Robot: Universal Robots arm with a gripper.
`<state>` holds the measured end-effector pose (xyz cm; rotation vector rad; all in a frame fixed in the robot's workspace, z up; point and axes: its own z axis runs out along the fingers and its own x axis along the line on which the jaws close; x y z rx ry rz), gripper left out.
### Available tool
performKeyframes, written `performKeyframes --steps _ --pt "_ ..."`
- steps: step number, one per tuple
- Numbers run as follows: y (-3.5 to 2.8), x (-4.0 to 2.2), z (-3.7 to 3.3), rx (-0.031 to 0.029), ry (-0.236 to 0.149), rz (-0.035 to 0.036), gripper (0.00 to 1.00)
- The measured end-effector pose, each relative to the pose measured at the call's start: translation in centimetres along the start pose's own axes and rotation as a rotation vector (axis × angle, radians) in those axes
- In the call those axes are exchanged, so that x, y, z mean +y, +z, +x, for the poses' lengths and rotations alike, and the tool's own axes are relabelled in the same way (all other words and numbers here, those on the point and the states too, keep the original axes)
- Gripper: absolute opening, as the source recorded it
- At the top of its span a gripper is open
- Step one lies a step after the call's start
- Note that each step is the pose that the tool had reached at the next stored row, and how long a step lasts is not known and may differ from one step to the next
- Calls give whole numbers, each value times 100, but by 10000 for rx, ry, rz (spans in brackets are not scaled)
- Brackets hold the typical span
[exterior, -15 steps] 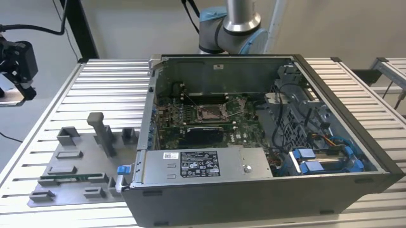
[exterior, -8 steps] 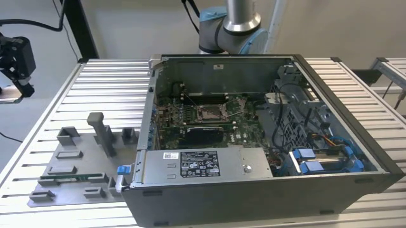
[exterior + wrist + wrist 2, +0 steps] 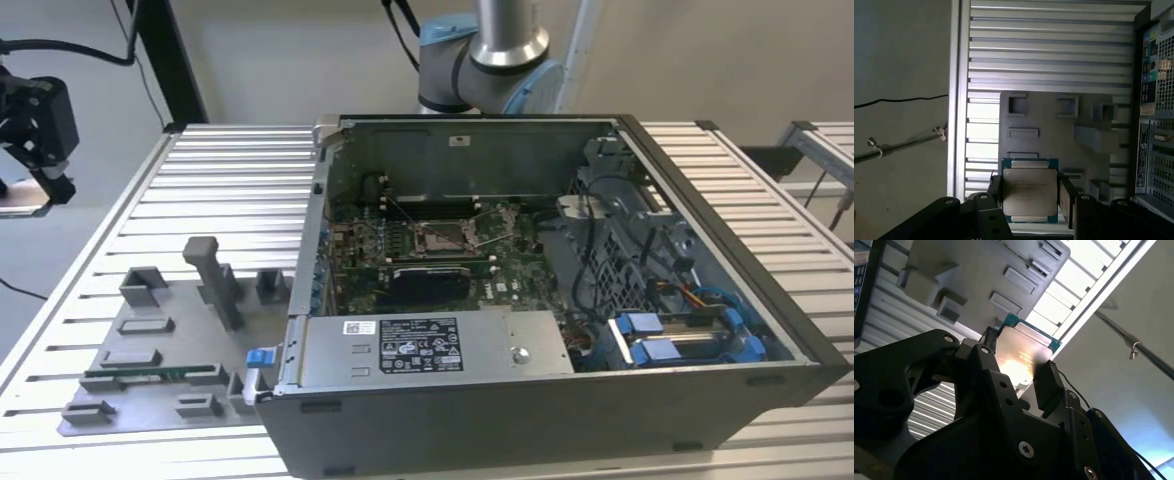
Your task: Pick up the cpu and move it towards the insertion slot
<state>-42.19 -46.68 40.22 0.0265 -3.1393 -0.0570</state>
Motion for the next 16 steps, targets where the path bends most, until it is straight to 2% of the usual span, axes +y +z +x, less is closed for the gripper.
performKeyframes --steps 16 --pt "-4 -8 -472 -2 1 -23 0"
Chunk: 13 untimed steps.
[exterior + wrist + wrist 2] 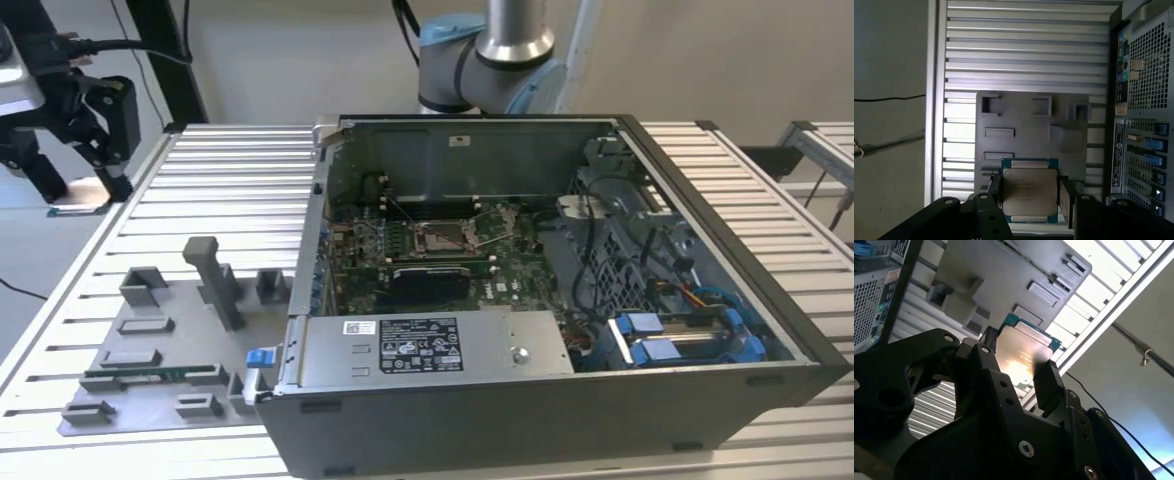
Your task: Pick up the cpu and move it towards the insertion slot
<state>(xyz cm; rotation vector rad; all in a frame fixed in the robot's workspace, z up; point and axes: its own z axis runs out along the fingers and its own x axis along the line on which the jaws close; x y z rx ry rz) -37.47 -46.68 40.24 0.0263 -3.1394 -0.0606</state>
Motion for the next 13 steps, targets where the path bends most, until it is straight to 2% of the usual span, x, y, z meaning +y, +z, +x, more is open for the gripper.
performKeyframes --steps 5,13 --pt "-1 -2 -152 0 0 -7 0" --pt "-1 -7 -450 -1 0 -18 0"
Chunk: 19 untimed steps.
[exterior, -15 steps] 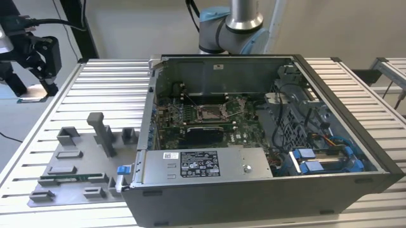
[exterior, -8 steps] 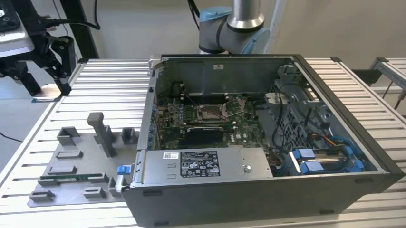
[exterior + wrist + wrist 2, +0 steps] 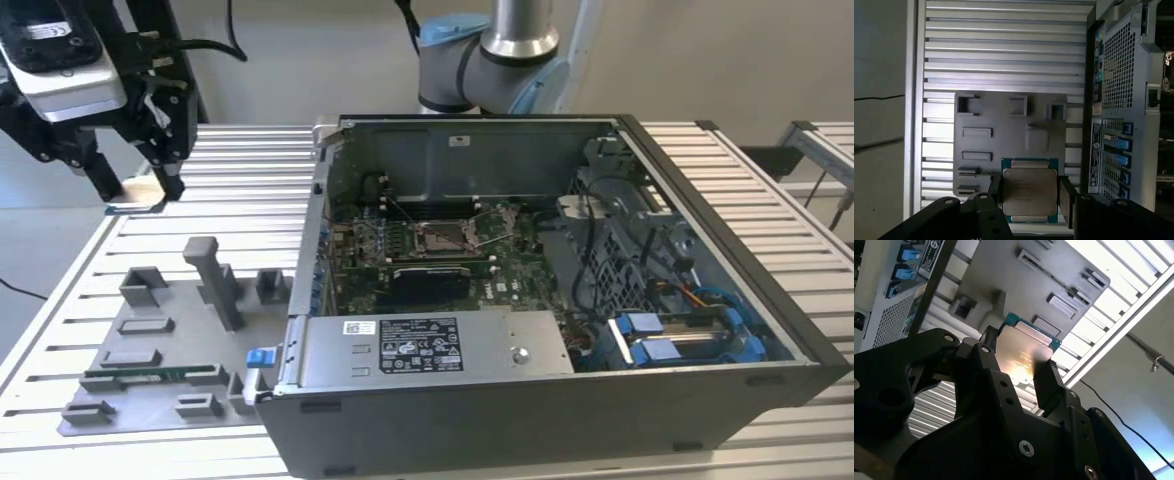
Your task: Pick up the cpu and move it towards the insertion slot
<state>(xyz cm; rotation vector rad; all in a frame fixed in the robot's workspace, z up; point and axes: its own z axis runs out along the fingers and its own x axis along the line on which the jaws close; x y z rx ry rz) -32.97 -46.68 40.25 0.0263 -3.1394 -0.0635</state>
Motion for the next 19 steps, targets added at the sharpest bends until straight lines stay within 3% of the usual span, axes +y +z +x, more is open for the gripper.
performKeyframes --steps 19 --pt "-2 -14 -864 0 0 -2 0"
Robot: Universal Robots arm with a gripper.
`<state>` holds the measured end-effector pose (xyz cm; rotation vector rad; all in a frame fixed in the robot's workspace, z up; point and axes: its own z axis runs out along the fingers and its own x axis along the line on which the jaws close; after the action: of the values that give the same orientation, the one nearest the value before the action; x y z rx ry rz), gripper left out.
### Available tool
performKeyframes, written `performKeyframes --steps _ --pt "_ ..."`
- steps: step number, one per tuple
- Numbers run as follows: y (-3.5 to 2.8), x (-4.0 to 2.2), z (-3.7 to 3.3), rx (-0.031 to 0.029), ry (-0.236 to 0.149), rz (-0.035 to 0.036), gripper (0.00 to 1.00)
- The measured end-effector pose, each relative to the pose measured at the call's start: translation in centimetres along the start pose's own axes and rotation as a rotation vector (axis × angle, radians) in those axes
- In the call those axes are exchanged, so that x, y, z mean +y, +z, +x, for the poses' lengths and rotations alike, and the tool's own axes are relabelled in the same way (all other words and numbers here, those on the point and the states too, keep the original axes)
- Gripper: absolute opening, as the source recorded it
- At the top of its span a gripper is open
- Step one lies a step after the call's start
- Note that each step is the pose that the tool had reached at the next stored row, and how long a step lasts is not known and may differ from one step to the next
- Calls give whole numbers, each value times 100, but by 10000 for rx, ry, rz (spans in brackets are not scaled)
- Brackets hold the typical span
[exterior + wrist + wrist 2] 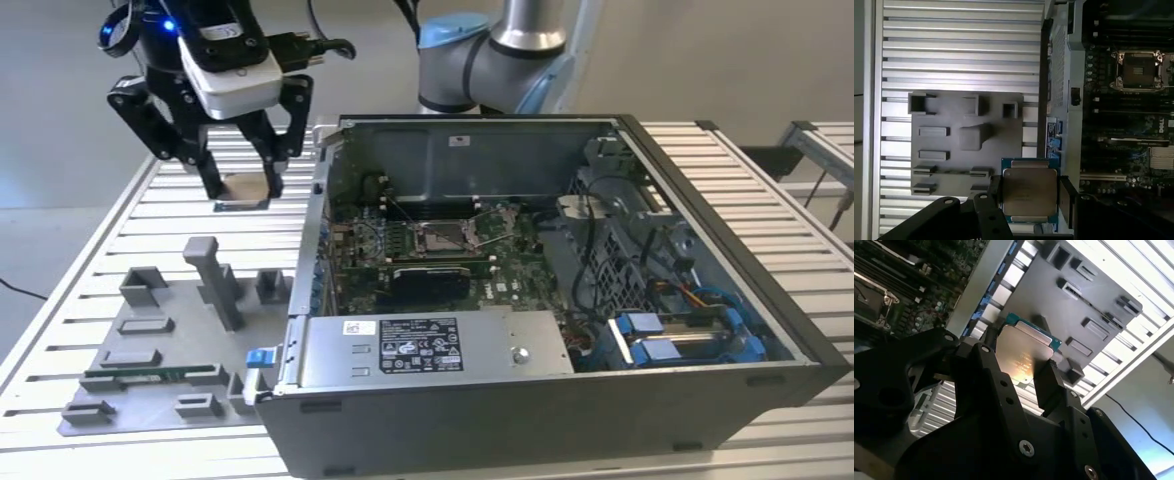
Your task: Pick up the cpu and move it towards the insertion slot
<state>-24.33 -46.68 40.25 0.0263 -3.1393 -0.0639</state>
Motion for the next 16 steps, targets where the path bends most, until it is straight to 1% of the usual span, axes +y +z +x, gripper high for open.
performKeyframes --steps 16 --pt "-1 -12 -728 0 0 0 0"
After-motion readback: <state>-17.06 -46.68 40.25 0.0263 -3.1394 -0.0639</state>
